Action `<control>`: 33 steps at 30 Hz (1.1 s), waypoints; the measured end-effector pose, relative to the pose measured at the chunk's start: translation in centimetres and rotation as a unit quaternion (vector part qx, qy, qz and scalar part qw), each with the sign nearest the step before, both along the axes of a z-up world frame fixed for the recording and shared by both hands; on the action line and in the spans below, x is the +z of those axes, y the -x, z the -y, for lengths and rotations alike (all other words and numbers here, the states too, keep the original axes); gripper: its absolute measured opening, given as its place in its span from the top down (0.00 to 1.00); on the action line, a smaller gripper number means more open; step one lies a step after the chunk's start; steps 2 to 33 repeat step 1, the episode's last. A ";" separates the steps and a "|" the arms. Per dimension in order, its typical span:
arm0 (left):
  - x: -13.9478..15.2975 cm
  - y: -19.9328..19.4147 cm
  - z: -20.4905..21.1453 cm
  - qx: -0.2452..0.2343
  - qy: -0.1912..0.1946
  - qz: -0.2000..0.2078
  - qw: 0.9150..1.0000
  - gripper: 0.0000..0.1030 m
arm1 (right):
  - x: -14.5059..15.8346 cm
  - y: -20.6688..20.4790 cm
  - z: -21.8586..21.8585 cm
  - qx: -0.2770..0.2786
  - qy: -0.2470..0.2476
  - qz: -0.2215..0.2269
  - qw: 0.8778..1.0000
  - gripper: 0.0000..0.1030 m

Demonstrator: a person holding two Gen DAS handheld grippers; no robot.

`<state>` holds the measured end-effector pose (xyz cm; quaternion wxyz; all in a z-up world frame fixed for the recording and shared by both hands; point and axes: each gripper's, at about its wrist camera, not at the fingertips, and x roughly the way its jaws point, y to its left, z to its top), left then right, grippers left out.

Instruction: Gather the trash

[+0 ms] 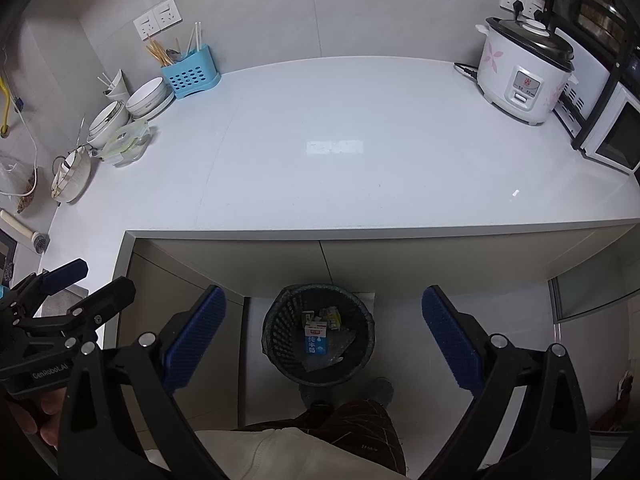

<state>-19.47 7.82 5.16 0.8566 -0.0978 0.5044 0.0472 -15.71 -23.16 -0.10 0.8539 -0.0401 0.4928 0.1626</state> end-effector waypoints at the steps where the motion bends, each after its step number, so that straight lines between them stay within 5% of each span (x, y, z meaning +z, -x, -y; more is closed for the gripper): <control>1: 0.0 0.0 0.1 0.001 -0.005 -0.001 1.000 0.06 | 0.0 0.0 0.0 0.000 0.000 -0.001 1.000 0.08; 33: 0.0 0.0 0.1 0.001 -0.005 -0.001 1.000 0.06 | 0.0 0.0 0.0 0.000 0.000 -0.001 1.000 0.08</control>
